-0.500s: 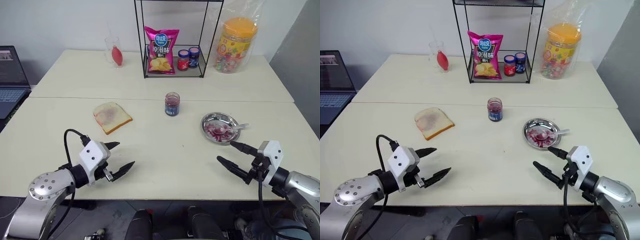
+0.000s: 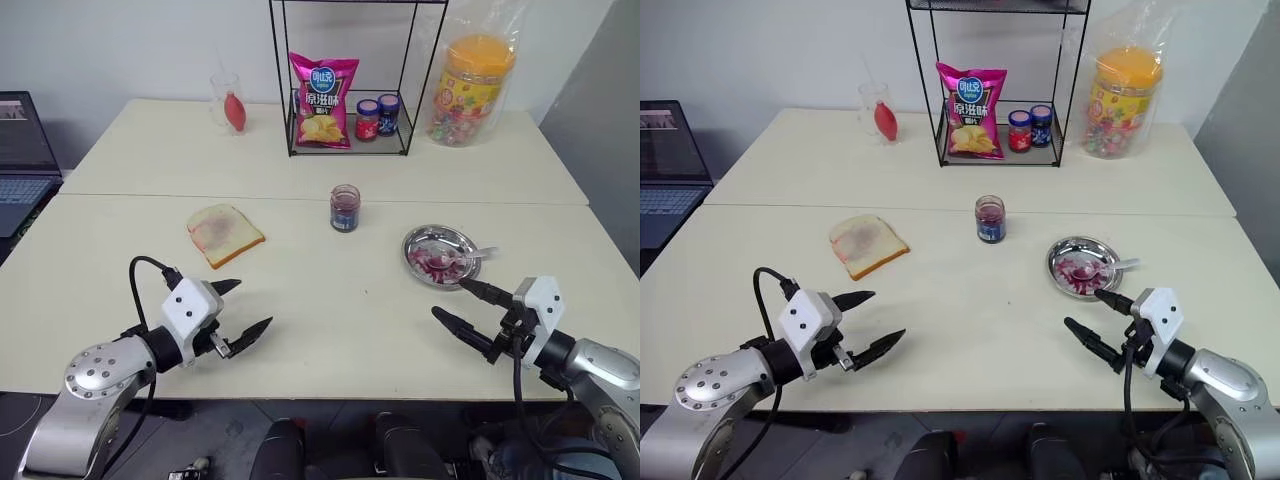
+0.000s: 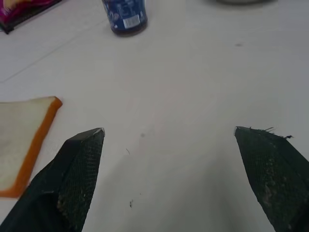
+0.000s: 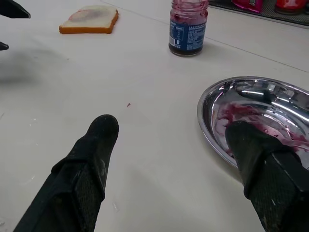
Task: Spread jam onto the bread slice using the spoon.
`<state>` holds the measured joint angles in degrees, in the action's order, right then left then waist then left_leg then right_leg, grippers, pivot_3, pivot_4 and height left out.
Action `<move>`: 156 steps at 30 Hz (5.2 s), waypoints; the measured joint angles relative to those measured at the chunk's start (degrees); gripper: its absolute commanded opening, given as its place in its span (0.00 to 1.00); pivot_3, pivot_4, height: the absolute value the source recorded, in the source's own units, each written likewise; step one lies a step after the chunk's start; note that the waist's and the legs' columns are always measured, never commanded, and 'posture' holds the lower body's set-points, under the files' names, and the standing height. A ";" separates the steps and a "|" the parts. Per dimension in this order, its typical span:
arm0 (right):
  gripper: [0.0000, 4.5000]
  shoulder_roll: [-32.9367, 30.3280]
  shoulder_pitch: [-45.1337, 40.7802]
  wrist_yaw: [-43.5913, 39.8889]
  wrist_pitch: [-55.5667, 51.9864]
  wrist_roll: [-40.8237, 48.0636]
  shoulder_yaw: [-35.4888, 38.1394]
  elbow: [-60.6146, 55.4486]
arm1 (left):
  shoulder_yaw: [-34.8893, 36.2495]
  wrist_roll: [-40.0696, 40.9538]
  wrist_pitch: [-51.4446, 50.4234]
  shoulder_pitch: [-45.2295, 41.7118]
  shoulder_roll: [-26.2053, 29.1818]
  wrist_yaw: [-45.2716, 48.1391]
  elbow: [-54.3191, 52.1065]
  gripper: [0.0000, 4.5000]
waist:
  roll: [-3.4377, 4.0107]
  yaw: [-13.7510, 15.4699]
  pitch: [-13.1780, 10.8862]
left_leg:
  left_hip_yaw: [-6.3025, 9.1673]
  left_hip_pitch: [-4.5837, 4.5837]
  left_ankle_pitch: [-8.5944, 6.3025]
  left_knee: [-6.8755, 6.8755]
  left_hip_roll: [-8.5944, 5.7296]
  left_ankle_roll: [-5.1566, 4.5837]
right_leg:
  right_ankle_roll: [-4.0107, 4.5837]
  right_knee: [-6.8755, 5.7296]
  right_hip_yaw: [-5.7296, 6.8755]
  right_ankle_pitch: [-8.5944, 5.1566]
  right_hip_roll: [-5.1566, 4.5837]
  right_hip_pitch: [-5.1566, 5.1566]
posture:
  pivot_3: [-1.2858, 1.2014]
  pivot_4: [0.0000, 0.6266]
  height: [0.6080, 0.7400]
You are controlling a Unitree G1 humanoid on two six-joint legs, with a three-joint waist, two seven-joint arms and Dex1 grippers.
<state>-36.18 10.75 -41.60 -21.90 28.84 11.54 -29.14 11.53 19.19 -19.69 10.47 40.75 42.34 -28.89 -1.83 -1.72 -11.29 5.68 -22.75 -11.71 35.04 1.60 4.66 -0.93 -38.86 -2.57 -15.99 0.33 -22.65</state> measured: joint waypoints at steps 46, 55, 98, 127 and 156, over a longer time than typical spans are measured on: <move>0.88 -1.61 -23.82 3.12 -17.36 1.49 -13.98 -4.77 | 15.71 8.50 -22.05 -43.70 -18.49 -35.32 47.71 1.00 | -0.13 0.00 0.05 | 0.11 -0.03 0.03 0.09 -0.01 0.02 | -0.67 -0.04 0.07 0.42 0.13 0.01 | 0.52 0.24 1.00; 0.90 -1.74 -23.82 2.85 -17.56 1.52 -14.06 -4.74 | 15.32 7.13 -22.37 -48.49 -18.73 -38.72 53.32 0.66 | -0.13 0.08 0.05 | 0.13 -0.04 0.05 0.09 -0.03 0.06 | -0.69 -0.05 0.07 0.44 0.12 0.01 | 0.52 0.24 1.00; 0.90 -13.10 -8.15 -3.91 -21.38 10.66 -2.80 -13.50 | -3.53 23.37 -47.90 -27.88 -17.74 -21.49 11.02 0.01 | -0.14 0.06 0.03 | 0.06 -0.13 0.05 0.06 -0.05 0.07 | -0.67 0.09 0.00 0.42 0.08 -0.05 | 0.52 0.24 1.00; 0.90 -6.49 -9.15 2.11 -17.16 10.64 2.20 -12.33 | -4.88 8.58 -25.39 -18.01 -7.65 -18.60 3.61 0.91 | -0.14 0.09 0.00 | 0.02 -0.12 0.04 0.04 -0.02 0.08 | -0.29 0.14 -0.03 0.20 0.07 -0.06 | 0.52 0.24 1.00; 0.90 21.62 -24.32 31.33 -13.41 13.81 16.56 27.51 | -27.99 5.82 -8.66 -40.59 -3.24 19.54 6.00 0.99 | 0.17 -1.10 -0.03 | -0.81 -0.08 0.05 -0.12 0.13 0.02 | -0.67 -0.13 -0.95 0.50 0.35 -0.54 | 0.52 0.24 1.00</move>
<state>-14.55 -13.57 -10.27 -35.30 42.64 28.10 -1.63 -16.45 25.01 -28.35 -30.11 37.51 61.89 -22.89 -1.65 -2.82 -11.32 4.88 -22.84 -11.65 34.92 1.74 4.67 -1.60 -38.99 -3.52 -15.49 0.67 -23.19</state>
